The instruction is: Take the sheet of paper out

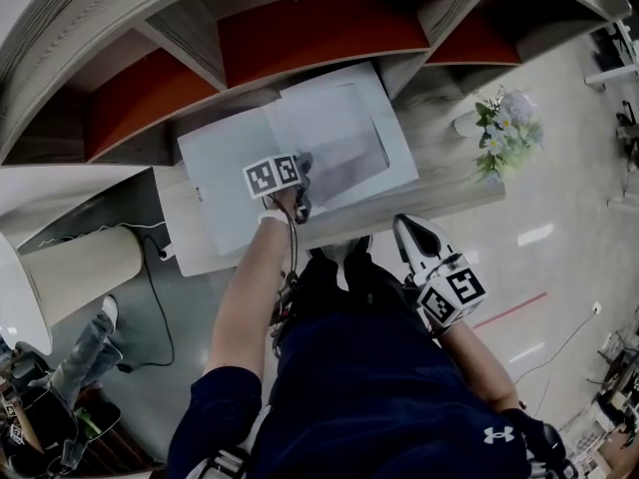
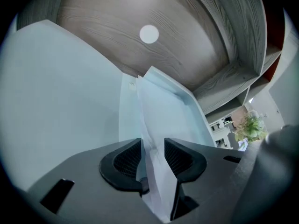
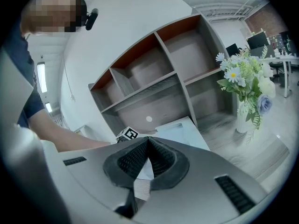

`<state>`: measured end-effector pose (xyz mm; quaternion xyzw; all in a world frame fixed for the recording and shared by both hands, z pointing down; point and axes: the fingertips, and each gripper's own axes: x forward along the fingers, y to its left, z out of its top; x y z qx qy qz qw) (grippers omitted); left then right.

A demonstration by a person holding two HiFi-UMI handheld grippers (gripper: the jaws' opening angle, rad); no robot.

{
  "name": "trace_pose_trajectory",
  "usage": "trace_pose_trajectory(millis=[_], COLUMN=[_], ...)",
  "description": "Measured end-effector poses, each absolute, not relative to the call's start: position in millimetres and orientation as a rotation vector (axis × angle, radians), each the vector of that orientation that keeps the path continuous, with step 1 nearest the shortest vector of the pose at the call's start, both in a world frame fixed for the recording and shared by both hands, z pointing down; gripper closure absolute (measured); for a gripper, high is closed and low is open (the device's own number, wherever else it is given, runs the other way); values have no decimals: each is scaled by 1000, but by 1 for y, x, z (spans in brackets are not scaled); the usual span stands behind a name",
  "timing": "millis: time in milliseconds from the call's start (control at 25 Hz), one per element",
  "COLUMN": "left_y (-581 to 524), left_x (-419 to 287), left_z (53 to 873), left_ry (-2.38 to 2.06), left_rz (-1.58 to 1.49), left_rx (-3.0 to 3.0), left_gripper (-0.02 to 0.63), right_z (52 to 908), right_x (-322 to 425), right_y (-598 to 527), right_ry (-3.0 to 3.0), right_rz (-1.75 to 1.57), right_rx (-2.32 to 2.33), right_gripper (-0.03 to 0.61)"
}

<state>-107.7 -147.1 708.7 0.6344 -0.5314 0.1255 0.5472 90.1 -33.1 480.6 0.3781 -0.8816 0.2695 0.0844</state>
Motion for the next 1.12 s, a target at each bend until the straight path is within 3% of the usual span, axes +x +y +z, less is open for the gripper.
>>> trace_pose_trajectory(millis=[640,1120], left_y=[-136,-150], left_x=[-53,-23], left_z=[709,704], left_ry=[-911,-837], left_rz=[43,68], left_rx=[1481,1572], left_gripper=[460,465], right_z=[494,505], right_x=[102,109], right_y=[-15,-5], right_ry=[-2567,-2517], right_rz=[971,1058], right_rx=[1242,1279], right_gripper=[574,574])
